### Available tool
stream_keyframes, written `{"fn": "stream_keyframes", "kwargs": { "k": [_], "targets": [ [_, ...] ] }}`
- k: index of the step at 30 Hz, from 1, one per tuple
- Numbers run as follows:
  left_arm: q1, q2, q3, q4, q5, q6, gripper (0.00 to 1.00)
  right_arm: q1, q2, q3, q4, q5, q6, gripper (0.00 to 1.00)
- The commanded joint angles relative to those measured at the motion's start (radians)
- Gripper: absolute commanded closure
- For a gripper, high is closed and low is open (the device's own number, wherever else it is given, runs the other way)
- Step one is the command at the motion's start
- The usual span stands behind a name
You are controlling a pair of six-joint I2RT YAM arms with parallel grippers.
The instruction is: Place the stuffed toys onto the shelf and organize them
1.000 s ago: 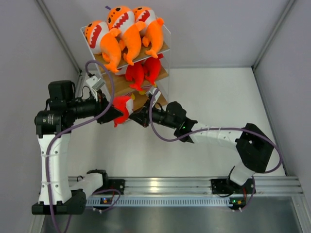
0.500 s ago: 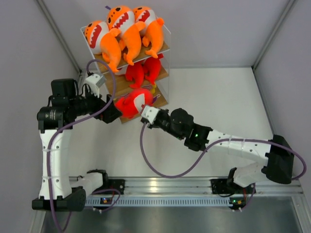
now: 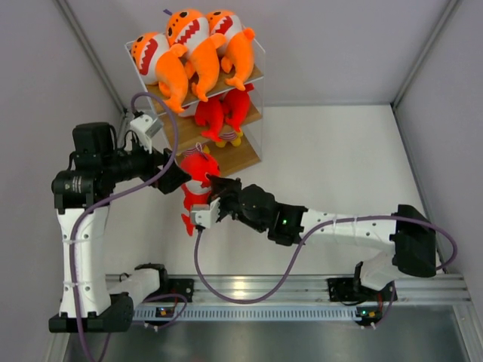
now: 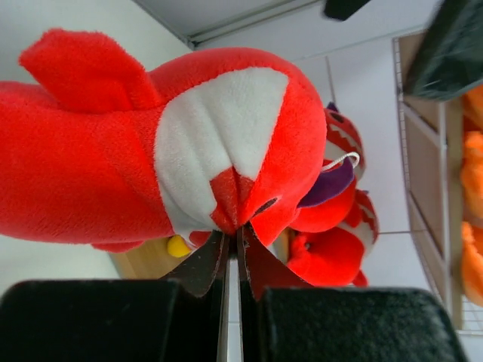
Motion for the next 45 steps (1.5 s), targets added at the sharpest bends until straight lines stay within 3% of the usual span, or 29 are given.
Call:
{"fn": "stream_keyframes", "kwargs": {
  "k": [1, 9, 10, 11, 12, 15, 17, 19, 20, 21, 22, 23, 25, 26, 27, 29, 32, 38, 45],
  "targets": [
    [-0.002, 0.019, -0.036, 0.017, 0.017, 0.007, 0.01, 0.036, -0.005, 0.06, 0.141, 0.05, -0.134, 1.0],
    [-0.011, 0.074, -0.079, 0.017, 0.007, 0.006, 0.02, 0.081, 0.018, 0.093, 0.174, 0.012, -0.182, 1.0],
    [-0.011, 0.075, -0.08, 0.017, 0.011, 0.01, 0.08, 0.082, 0.017, 0.098, 0.18, 0.005, -0.176, 1.0],
    [-0.011, 0.073, -0.083, 0.017, 0.014, 0.013, 0.22, 0.082, 0.015, 0.098, 0.189, -0.001, -0.173, 1.0],
    [-0.012, 0.073, -0.088, 0.017, 0.019, 0.017, 0.51, 0.081, 0.014, 0.097, 0.198, -0.004, -0.165, 1.0],
    [-0.011, 0.067, -0.108, 0.015, 0.026, 0.02, 1.0, 0.082, 0.009, 0.098, 0.23, -0.013, -0.135, 1.0],
    [-0.011, 0.059, -0.106, 0.017, 0.016, 0.017, 1.0, 0.079, 0.006, 0.095, 0.282, 0.007, -0.104, 1.0],
    [-0.011, 0.055, -0.094, 0.017, 0.002, -0.009, 1.0, 0.07, 0.002, 0.098, 0.321, 0.079, -0.012, 0.91],
    [-0.012, 0.058, -0.061, 0.02, -0.025, -0.027, 1.0, 0.065, -0.004, 0.107, 0.327, 0.111, 0.029, 0.74],
    [-0.011, 0.058, -0.042, 0.018, -0.038, -0.058, 1.0, 0.052, -0.018, 0.106, 0.329, 0.138, 0.14, 0.65],
    [-0.011, 0.056, -0.004, 0.018, -0.046, -0.07, 1.0, 0.029, -0.065, 0.086, 0.324, 0.169, 0.295, 0.44],
    [-0.011, 0.053, 0.013, 0.02, -0.036, -0.076, 1.0, 0.028, -0.098, 0.065, 0.317, 0.162, 0.394, 0.35],
    [-0.011, 0.033, 0.05, 0.032, -0.012, -0.096, 1.0, -0.034, -0.221, 0.011, 0.258, -0.005, 0.604, 0.19],
    [-0.011, 0.025, 0.084, 0.043, 0.022, -0.104, 1.0, -0.106, -0.259, -0.059, 0.258, -0.089, 0.829, 0.08],
    [-0.011, 0.018, 0.101, 0.053, 0.036, -0.121, 1.0, -0.146, -0.297, -0.098, 0.302, -0.261, 0.941, 0.05],
    [-0.011, -0.004, 0.127, 0.089, 0.046, -0.145, 1.0, -0.233, -0.365, -0.216, 0.39, -0.392, 1.183, 0.0],
    [-0.011, -0.028, 0.156, 0.141, 0.057, -0.179, 1.0, -0.286, -0.383, -0.284, 0.454, -0.476, 1.265, 0.01],
    [-0.011, -0.034, 0.164, 0.249, 0.077, -0.314, 1.0, -0.281, -0.224, -0.224, 0.649, -0.657, 1.518, 0.01],
    [-0.011, -0.031, 0.194, 0.3, 0.069, -0.374, 1.0, -0.255, -0.039, -0.155, 0.853, -0.703, 1.672, 0.02]
  ]
}}
